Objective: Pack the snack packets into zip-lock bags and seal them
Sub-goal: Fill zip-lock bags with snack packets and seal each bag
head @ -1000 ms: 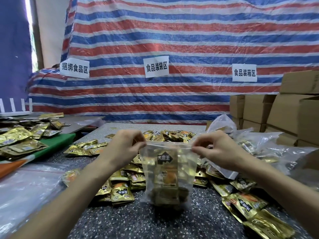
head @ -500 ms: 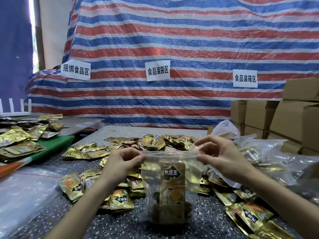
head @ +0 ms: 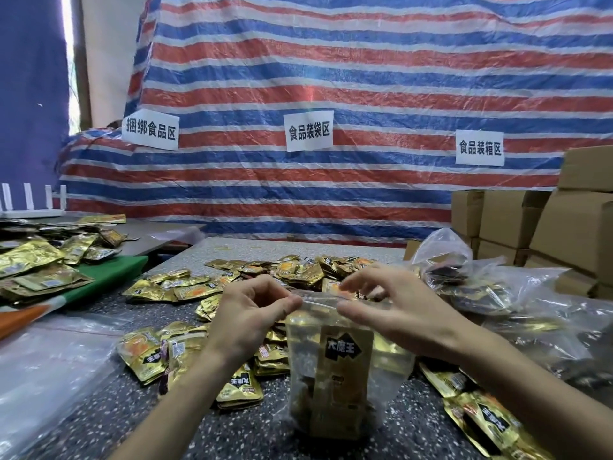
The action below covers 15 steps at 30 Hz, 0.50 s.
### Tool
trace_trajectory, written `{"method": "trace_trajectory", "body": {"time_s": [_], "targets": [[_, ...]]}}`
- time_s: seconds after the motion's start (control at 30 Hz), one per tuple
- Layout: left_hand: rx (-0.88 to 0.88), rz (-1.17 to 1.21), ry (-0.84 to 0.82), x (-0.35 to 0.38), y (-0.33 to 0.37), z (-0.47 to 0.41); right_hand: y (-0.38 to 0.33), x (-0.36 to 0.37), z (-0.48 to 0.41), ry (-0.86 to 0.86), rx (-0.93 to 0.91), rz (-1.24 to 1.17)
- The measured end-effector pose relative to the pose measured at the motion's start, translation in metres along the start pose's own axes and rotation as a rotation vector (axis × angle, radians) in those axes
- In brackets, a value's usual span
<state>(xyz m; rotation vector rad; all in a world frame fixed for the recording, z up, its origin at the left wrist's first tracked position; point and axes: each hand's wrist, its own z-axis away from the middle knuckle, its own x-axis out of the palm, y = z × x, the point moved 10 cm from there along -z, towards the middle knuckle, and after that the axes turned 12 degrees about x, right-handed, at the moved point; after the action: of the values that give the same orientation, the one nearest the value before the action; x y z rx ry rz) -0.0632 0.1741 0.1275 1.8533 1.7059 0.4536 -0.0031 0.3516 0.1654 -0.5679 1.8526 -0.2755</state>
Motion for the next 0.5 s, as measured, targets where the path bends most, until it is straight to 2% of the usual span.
{"method": "trace_trajectory", "body": {"time_s": [0.13, 0.33, 0.5], "targets": [[-0.044, 0.071, -0.012, 0.007, 0.000, 0.002, -0.033, 0.015, -0.014, -0.028, -0.082, 0.083], [-0.066, 0.153, -0.067, 0.010, 0.003, 0.008, -0.034, 0.013, -0.016, -0.005, -0.071, -0.031], [-0.044, 0.138, -0.108, 0.015, 0.005, 0.007, -0.034, 0.021, -0.013, -0.004, -0.102, 0.100]]}}
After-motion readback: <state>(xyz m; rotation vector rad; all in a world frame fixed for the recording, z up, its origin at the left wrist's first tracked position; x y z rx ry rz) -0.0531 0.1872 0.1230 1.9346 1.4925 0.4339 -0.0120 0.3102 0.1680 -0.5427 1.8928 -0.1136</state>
